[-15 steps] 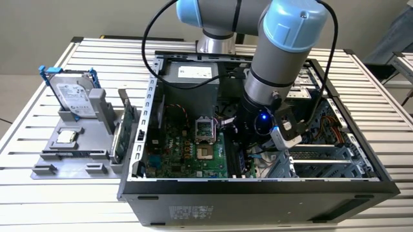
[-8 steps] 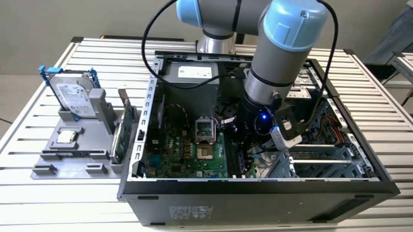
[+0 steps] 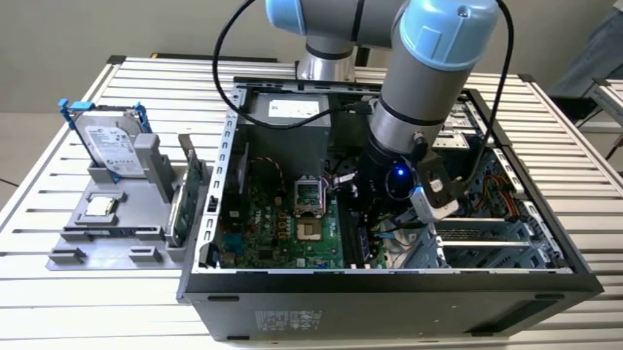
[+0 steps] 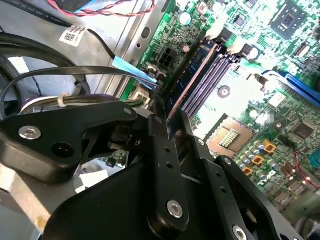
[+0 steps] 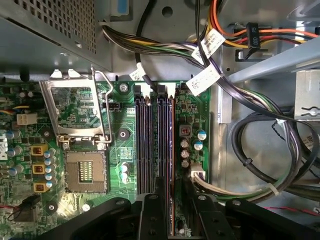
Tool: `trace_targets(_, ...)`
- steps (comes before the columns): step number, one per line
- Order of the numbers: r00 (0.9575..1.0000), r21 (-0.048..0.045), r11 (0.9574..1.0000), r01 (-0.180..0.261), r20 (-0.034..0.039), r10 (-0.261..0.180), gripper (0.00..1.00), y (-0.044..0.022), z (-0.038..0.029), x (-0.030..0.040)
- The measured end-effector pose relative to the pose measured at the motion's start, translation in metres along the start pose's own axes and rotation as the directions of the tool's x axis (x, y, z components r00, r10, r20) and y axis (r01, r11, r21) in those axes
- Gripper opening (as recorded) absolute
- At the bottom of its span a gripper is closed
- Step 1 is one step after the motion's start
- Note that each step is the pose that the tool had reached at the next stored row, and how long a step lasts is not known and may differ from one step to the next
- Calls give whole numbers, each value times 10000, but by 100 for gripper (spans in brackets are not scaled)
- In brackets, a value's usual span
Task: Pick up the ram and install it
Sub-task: 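Insert the ram into the slot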
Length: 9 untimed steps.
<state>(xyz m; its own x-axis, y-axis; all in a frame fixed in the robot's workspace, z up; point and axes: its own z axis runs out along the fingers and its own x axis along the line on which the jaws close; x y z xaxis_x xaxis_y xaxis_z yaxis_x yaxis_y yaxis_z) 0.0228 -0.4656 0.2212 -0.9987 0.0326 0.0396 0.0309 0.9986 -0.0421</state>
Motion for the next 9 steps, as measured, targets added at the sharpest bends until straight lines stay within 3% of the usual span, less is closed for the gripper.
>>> trace_targets(7, 10000, -2, 10000, 0, 0, 0, 100, -11, -261, 10)
trace_targets(9, 10000, -4, 10000, 0, 1, 0, 100, -12, -274, 11)
